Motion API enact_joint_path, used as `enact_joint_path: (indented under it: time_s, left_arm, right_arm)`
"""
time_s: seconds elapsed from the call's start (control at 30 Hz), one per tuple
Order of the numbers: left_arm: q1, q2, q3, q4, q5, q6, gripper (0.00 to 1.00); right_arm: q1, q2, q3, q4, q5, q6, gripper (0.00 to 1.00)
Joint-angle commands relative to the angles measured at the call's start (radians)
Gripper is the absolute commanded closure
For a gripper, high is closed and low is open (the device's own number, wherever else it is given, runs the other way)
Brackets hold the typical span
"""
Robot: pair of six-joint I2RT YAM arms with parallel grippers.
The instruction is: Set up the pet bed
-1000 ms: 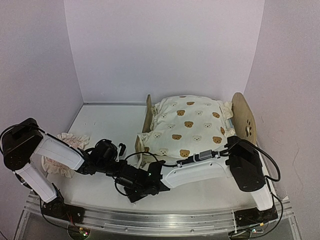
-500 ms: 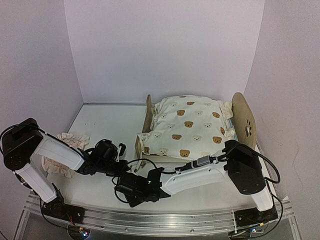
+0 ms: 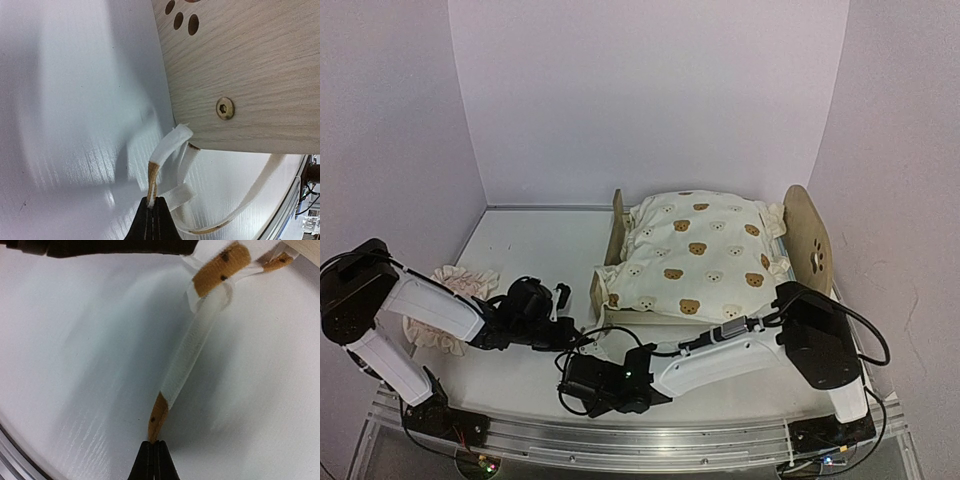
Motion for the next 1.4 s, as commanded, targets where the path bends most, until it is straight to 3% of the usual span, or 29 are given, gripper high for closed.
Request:
enact_joint_path:
  time_s: [0.0,0.77,1.37]
  left_arm:
    - [-0.003,-0.048,-0.005,0.015,-0.002,-0.004,1.00]
    - [-0.003,-0.136,-0.012,-0.043,-0.100,-0.002,1.00]
    - [0.000,-0.181,0.061,-0.204,-0.279,0.027,1.00]
  right_arm:
    - [0.003,0.011,-0.086,-0.144,0.007,-0.005,1.00]
    - [-0.139,-0.464,-0.404,-0.139,0.201,-0.133,1.00]
    - [-0.247,-0.676,-0.432,-0.138,0.256,-0.250,1.00]
